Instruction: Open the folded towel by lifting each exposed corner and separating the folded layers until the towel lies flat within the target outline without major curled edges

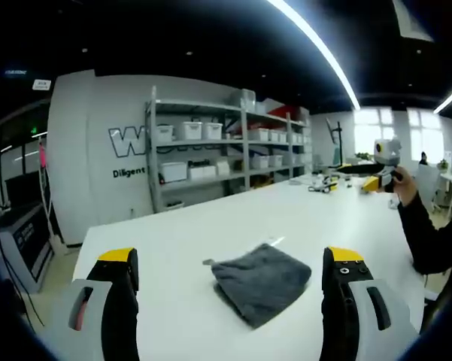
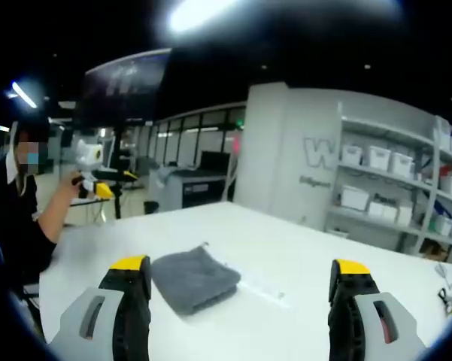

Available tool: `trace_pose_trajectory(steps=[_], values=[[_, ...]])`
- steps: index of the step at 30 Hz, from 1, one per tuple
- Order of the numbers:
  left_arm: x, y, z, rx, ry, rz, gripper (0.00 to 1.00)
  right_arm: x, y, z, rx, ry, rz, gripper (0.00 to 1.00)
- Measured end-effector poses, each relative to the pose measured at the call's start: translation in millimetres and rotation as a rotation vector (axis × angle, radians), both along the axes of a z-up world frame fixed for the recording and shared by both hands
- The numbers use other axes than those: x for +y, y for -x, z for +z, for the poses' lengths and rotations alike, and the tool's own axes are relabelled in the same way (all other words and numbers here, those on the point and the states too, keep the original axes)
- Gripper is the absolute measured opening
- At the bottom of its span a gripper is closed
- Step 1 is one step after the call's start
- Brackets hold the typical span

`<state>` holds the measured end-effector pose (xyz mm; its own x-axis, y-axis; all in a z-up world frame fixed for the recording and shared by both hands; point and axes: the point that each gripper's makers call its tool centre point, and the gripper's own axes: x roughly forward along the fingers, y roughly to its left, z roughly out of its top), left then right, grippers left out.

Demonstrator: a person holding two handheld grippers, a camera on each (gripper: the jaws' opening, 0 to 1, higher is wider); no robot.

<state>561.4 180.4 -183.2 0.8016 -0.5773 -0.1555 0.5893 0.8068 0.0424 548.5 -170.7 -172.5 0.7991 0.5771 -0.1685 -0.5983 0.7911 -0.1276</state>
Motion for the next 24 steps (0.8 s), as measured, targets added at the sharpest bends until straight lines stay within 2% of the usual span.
trace_pose_trajectory(steps=[5,15,24], values=[[-4.9,-5.8,-8.2,0.02,-0.009,-0.003,1.0,-2.5,-7.2,0.4,-0.005,-0.003,-0.012,0.97],[-6.7,-17.4,-12.5,0.031,0.001,-0.002,0.99,2.0,-13.5,-7.6,0.004,0.01,-0.018,0.97],[-8.7,-32.7,-28.2,0.069,-0.005,-0.005,0.99,5.8,-26.7,-17.1,0.015,0.015,-0.035,0.96]])
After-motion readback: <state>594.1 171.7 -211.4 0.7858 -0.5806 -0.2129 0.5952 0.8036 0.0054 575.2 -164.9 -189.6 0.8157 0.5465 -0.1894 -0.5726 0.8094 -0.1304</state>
